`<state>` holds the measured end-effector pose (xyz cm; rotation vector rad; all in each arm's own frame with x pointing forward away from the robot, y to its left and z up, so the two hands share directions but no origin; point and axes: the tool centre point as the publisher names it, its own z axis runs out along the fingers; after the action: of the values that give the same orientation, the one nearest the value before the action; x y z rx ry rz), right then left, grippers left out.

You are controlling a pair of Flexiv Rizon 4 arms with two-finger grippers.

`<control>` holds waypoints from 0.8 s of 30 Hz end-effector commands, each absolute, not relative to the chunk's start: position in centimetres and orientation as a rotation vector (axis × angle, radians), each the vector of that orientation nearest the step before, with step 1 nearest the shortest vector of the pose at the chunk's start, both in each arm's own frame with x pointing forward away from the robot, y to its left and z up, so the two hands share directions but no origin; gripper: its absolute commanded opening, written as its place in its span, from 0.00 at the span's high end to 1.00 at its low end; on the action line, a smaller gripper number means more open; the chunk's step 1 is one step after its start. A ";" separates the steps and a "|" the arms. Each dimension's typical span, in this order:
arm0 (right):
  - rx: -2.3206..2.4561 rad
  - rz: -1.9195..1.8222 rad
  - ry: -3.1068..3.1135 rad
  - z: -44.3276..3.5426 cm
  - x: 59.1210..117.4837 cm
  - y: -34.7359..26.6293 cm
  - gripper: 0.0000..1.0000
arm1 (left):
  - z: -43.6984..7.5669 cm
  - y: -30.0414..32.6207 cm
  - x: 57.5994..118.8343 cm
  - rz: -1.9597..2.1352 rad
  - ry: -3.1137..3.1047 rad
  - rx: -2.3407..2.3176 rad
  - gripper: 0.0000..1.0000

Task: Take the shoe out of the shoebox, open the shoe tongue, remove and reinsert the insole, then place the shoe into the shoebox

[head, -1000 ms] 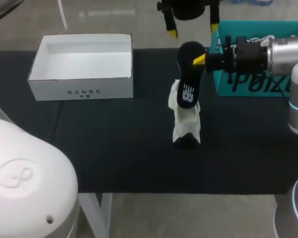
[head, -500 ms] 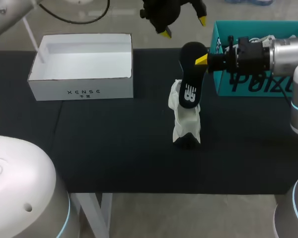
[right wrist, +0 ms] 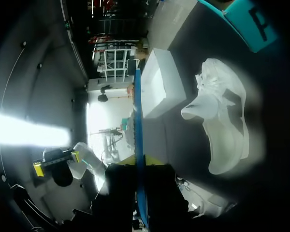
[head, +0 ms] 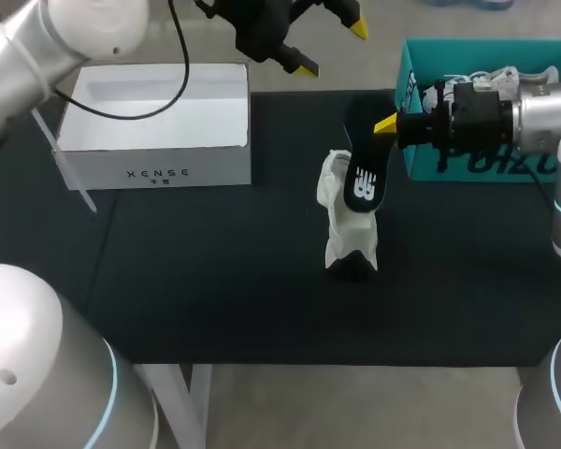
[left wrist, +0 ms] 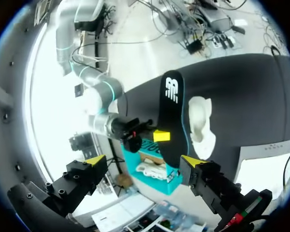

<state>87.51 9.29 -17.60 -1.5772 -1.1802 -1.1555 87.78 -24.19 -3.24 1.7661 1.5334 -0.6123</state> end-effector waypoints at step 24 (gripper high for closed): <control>-1.306 -1.296 -1.059 -10.4 88.0 8.0 1.00 | -7.5 -25.3 88.3 -1.024 1.217 1.336 0.00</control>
<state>87.75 7.94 -10.30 -1.3233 -1.0634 -1.2900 87.44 -25.31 -6.77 1.4114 1.3859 -0.9061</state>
